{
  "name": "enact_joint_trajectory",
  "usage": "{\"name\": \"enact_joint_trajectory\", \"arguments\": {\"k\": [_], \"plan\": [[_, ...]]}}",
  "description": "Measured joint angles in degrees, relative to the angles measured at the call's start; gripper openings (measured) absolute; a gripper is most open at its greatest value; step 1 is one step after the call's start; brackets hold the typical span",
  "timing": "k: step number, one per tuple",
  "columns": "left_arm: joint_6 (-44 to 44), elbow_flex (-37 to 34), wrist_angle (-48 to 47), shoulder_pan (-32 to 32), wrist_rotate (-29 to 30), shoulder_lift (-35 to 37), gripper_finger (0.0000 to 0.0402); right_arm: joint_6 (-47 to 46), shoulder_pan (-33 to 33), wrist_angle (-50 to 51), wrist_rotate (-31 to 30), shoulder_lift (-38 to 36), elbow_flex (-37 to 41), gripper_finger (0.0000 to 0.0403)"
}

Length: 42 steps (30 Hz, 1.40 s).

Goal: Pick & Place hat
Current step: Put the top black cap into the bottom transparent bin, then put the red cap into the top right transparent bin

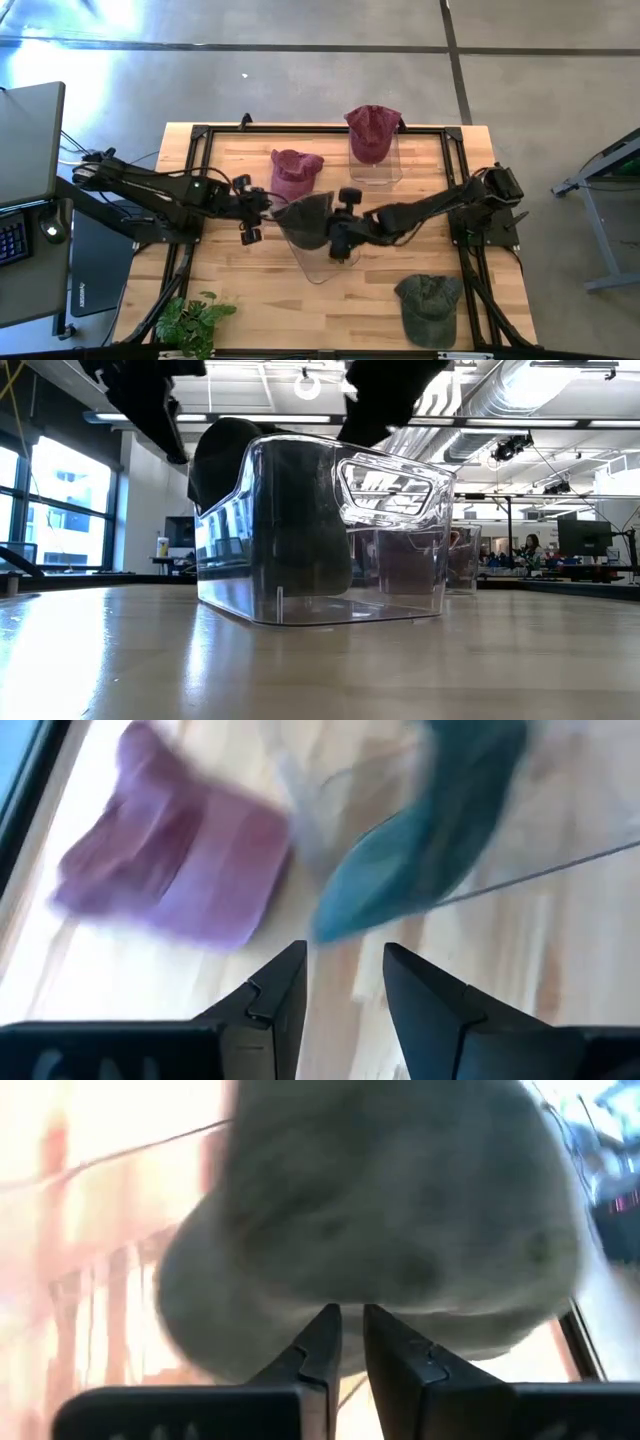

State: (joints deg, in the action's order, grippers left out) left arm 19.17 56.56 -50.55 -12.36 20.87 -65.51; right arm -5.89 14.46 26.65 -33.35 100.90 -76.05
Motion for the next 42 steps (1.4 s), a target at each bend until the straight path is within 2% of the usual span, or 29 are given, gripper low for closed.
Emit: {"name": "enact_joint_trajectory", "arguments": {"k": [3,6,11,14,20,24,28,30,35,39,42], "plan": [[6.25,0.06,-4.08,0.02,3.71,1.77,0.0129,-3.88,-2.79,-0.81,0.33,0.0,0.0,0.0026],[11.79,0.02,-8.48,0.04,7.34,3.45,0.0129,-3.33,-3.98,-1.08,1.52,-0.32,0.0,0.0013],[16.25,-1.09,-9.24,0.04,18.48,3.75,0.0129,-5.22,1.3,1.13,-8.25,-3.69,0.0,0.0003],[16.31,-2.3,-9.12,2.86,19.22,3.53,0.0129,-9.15,7.19,4.18,-12.34,-5.83,0.0,0.0008],[11.92,-6.6,-3.82,17.05,10.85,3.38,0.0129,-21.98,20.15,14.73,-12.82,-8.92,0.0,0.0002],[2.79,-9.8,6.0,29.98,-0.33,3.4,0.0129,-31.66,27.12,20.32,-14.27,-9.08,0.0,0.0005],[-3.59,-13.06,18.38,43.1,-12.6,3.16,0.0129,-37.44,31.0,22.65,-16.38,-8.68,0.04,0.0005],[-5.16,-13.94,23.59,48.58,-19.12,1.16,0.0129,-37.96,31.98,21.52,-17.38,-8.68,0.91,0.0002],[-9.82,-14.45,29.12,58.58,-33.0,-3.48,0.0129,-37.29,32.38,17.31,-21.31,-8.68,7.43,0.0007],[-11.88,-14.43,36.82,60.89,-38.82,-8.56,0.0129,-37.3,30.36,10.89,-20.15,-8.68,14.36,0.0007],[-11.51,-14.37,43.47,61.83,-40.15,-12.42,0.0134,-34.79,27.81,4.88,-15.52,-8.68,18.17,0.0002]]}}
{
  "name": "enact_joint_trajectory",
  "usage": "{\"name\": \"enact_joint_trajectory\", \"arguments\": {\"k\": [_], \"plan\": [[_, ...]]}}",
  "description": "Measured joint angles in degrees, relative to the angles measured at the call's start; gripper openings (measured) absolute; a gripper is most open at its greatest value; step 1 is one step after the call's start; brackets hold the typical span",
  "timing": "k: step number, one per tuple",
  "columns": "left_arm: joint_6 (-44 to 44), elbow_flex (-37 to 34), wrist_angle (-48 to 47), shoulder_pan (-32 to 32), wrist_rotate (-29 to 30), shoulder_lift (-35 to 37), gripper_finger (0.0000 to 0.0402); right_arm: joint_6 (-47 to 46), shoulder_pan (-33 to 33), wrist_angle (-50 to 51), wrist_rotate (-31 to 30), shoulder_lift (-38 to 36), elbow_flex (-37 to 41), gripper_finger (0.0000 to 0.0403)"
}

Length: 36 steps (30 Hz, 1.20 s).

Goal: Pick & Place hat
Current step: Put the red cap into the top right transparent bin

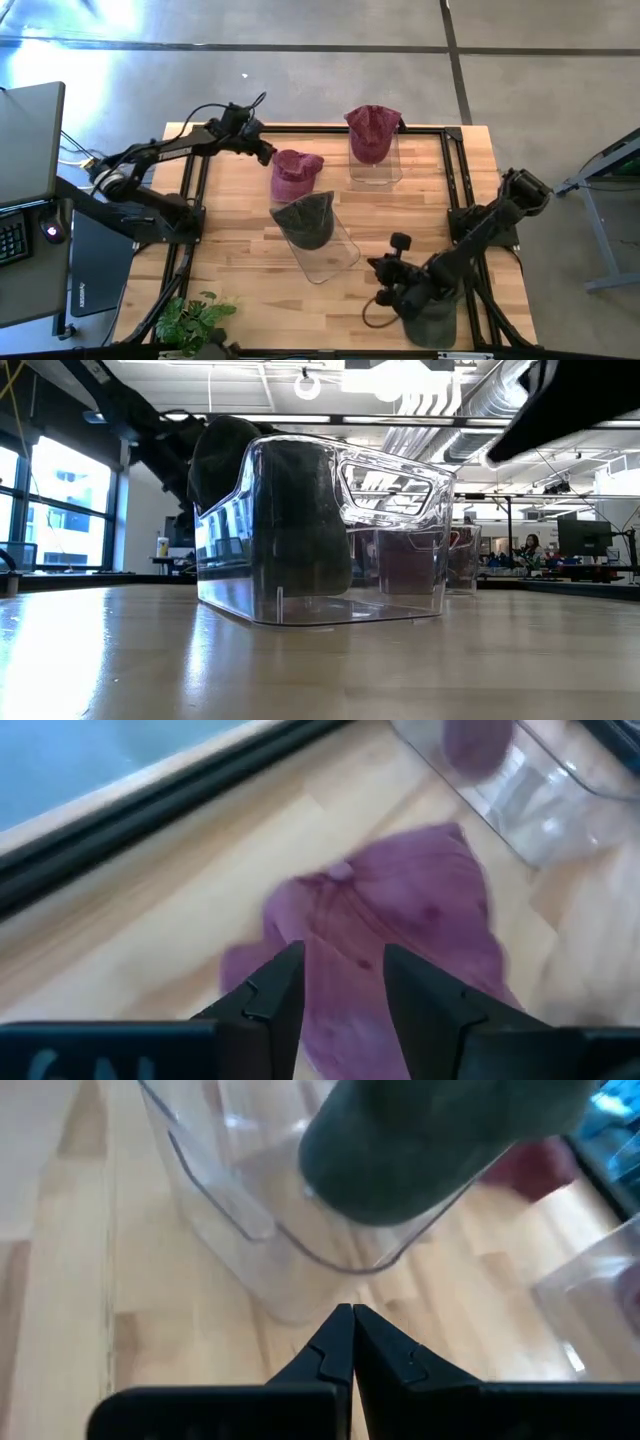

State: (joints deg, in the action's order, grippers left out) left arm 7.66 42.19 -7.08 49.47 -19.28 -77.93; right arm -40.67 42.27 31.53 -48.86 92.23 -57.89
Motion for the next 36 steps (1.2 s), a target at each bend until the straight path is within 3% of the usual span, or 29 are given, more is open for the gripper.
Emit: {"name": "enact_joint_trajectory", "arguments": {"k": [6,11,16,21,36], "plan": [[0.33,0.0,7.91,1.59,-5.7,-8.7,0.0197,8.03,-4.95,-11.85,8.27,-0.1,4.15,0.0008],[0.34,0.04,10.57,1.54,-5.43,-13.04,0.0255,12.56,-7.59,-18.64,12.87,-0.11,6.37,0.0004],[-1.66,0.07,10.72,1.53,-5.48,-14.67,0.0261,13.76,-9.1,-19.7,14.3,-0.13,7.08,0.0004],[-4.08,0.07,10.29,1.53,-9.1,-14.87,0.0219,14.15,-9.69,-19.8,14.78,-0.15,7.08,0.0008],[-7.42,0.07,9.93,1.53,-11.28,-14.87,0.0007,14.17,-9.64,-19.8,14.82,-0.17,7.08,0.0011]]}}
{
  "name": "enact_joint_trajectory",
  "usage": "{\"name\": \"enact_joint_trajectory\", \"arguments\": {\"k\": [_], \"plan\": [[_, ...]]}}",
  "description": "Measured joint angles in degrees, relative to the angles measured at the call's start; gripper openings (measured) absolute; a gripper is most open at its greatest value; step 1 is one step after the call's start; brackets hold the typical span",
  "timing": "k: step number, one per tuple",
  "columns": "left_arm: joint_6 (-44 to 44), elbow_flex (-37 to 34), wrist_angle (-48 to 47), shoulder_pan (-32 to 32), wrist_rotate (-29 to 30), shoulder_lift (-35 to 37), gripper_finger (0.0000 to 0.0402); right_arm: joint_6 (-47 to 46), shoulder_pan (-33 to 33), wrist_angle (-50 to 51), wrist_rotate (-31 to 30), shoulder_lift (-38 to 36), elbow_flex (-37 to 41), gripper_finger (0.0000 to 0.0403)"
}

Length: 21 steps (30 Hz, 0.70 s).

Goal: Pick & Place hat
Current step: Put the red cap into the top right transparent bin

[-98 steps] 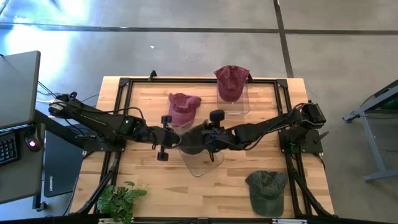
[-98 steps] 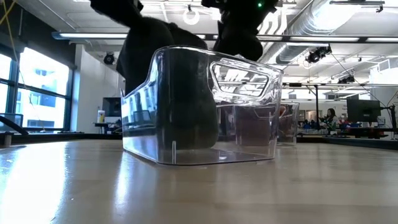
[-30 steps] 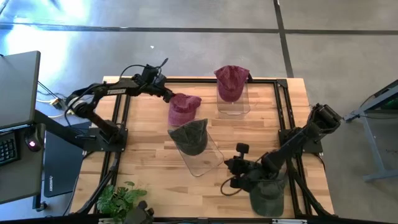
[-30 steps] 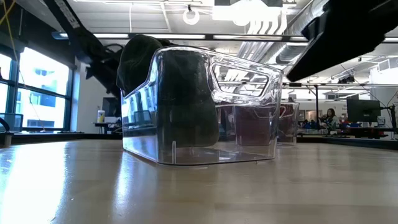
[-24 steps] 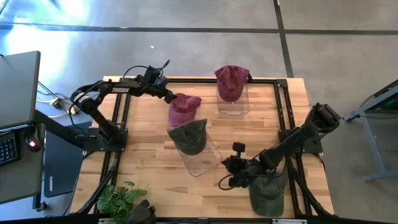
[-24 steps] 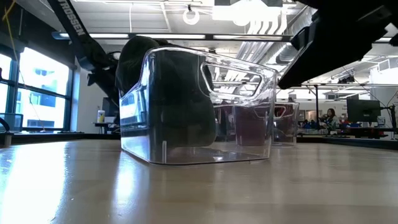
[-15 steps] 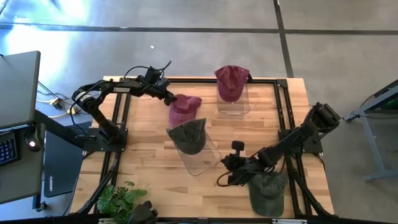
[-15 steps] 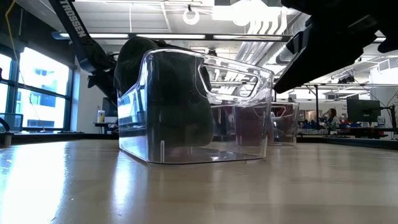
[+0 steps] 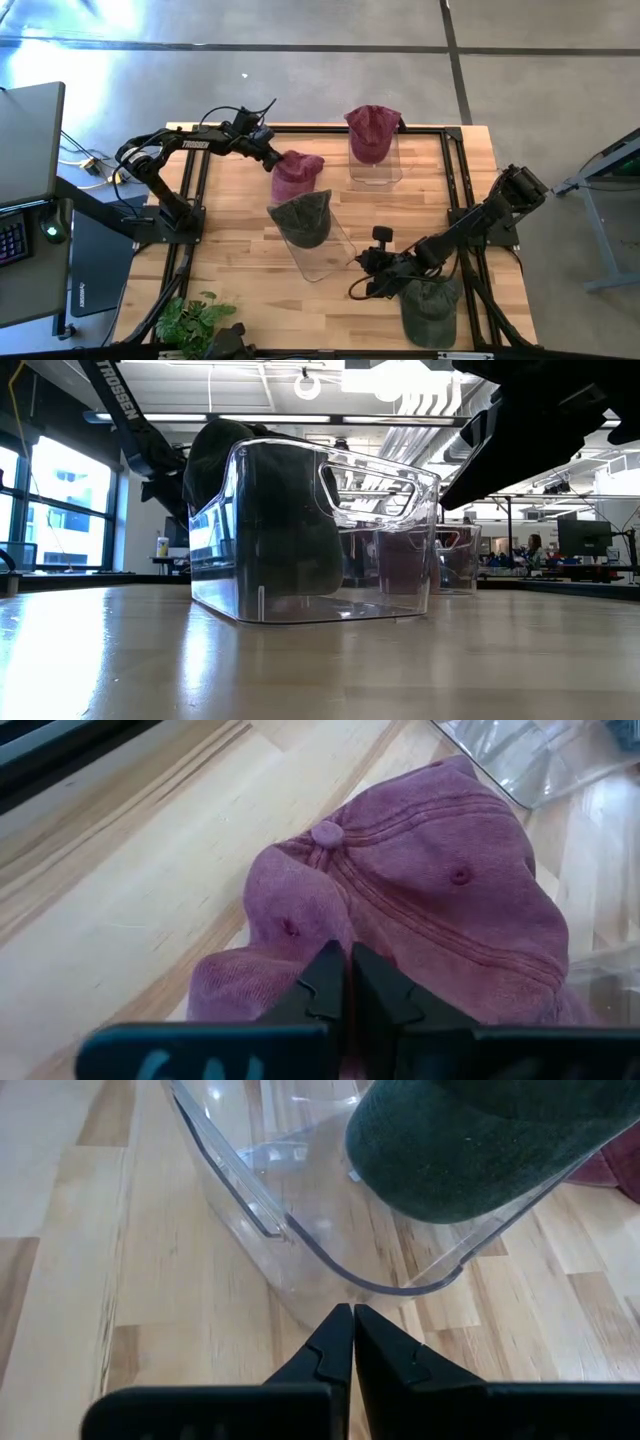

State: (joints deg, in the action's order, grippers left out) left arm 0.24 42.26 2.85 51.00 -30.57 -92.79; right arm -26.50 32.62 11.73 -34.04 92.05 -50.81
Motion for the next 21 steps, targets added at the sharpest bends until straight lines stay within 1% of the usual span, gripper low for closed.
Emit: {"name": "enact_joint_trajectory", "arguments": {"k": [4,6,9,13,16,21], "plan": [[-0.03,-0.02,-0.42,0.0,0.23,1.03,0.0011,0.0,0.0,0.0,0.01,0.0,0.0,0.0006],[-0.41,0.08,-0.24,-0.02,1.34,2.41,0.0005,0.03,0.0,0.02,0.0,0.0,0.0,0.0003],[-1.16,0.65,-1.99,0.0,3.77,5.72,0.0004,0.82,0.0,0.02,0.0,0.0,0.0,0.0002],[-4.57,1.4,-3.83,-0.5,7.24,11.8,0.0002,1.06,-0.02,0.02,-0.15,0.0,0.0,0.0006],[-8.44,1.4,-5.38,-2.33,12.64,16.33,0.0002,2.65,-0.02,0.05,-1.88,0.0,0.0,0.0009],[-15.56,1.44,-7.31,-7.56,25.32,22.93,0.0001,7.65,-0.51,0.16,-9.79,-1.95,-0.06,0.0002]]}}
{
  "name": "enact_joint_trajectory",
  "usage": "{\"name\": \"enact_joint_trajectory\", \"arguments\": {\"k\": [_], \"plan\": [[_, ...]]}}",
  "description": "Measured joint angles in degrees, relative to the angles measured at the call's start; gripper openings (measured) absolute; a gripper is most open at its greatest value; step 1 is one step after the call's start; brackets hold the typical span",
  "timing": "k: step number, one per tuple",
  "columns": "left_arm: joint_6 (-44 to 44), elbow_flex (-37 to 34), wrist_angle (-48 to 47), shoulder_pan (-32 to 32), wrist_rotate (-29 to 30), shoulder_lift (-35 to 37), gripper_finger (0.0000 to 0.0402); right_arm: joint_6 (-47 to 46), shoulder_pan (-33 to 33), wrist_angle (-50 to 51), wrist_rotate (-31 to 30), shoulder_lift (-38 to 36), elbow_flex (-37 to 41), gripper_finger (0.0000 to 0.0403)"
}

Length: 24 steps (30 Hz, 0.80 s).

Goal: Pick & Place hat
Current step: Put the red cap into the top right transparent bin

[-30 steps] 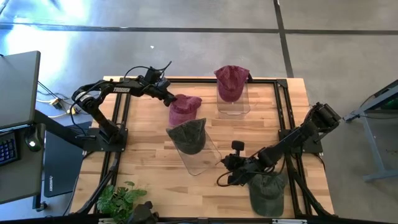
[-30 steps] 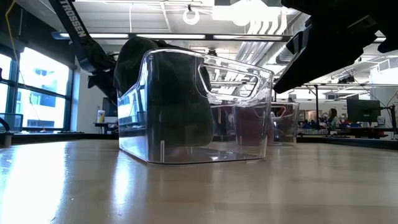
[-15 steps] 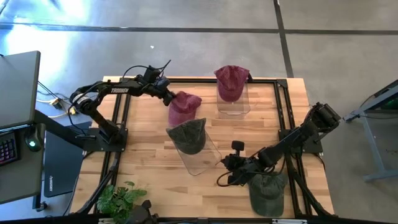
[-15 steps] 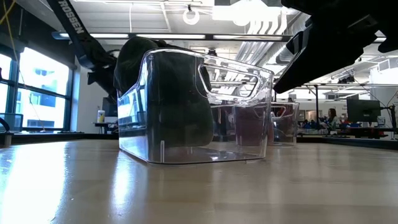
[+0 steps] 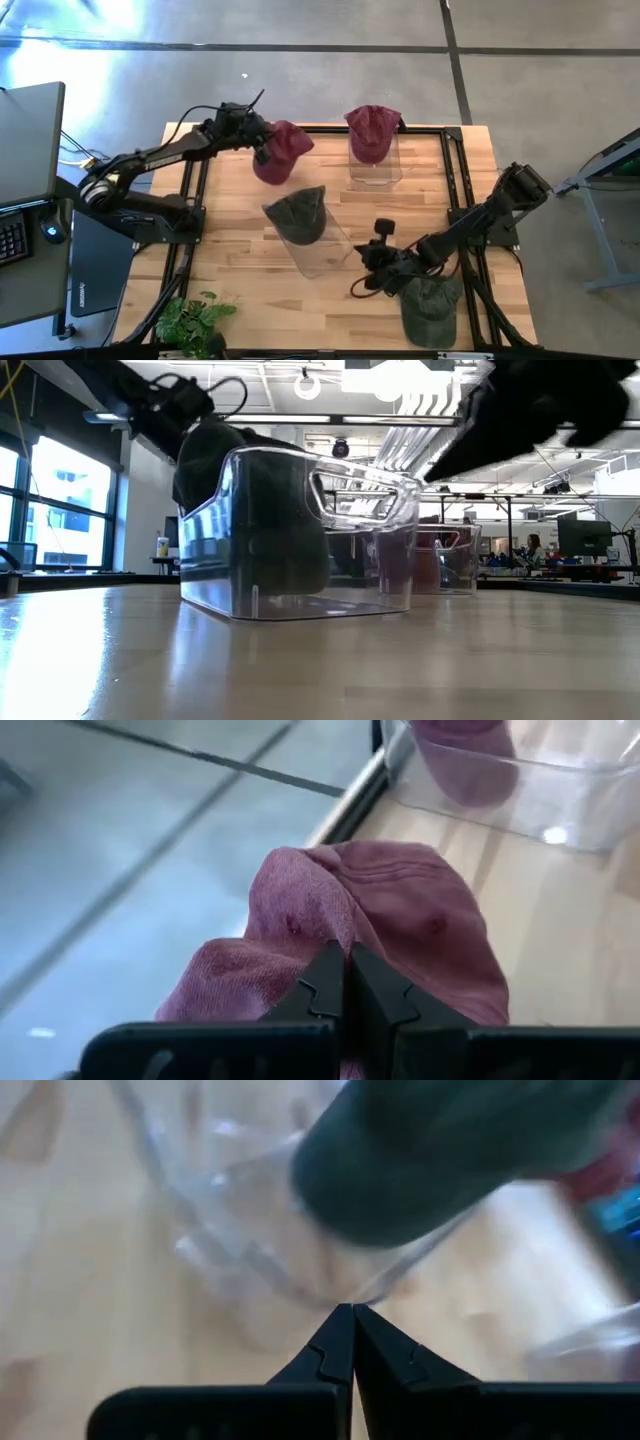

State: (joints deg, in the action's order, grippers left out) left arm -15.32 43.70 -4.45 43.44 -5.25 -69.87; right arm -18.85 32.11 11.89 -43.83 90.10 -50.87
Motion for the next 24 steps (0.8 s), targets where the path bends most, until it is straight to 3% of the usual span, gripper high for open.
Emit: {"name": "enact_joint_trajectory", "arguments": {"k": [4,8,12,16,21,24], "plan": [[-3.62,0.0,0.14,-5.59,8.87,2.23,0.0001,5.99,-1.99,-0.6,-5.42,-5.57,-0.19,0.0005],[-7.07,0.0,0.86,-10.32,17.07,2.71,0.0,9.52,-6.76,-1.0,-3.4,-13.42,-0.2,0.0015],[-9.65,0.0,2.7,-14.03,22.76,2.69,0.0,16.54,-17.22,-4.75,9.38,-18.89,-0.21,0.0034],[-11.87,0.0,6.6,-16.69,25.37,2.69,0.0,24.37,-30.96,-11.95,24.5,-19.59,-0.23,0.0077],[-15.78,0.0,11.83,-18.99,25.3,2.69,0.0,29.86,-46.01,-23.41,41.15,-15.37,-0.23,0.0148],[-17.1,0.0,13.64,-19.97,25.09,2.69,0.0,32.54,-51.34,-28.13,46.99,-11.5,-0.23,0.0184]]}}
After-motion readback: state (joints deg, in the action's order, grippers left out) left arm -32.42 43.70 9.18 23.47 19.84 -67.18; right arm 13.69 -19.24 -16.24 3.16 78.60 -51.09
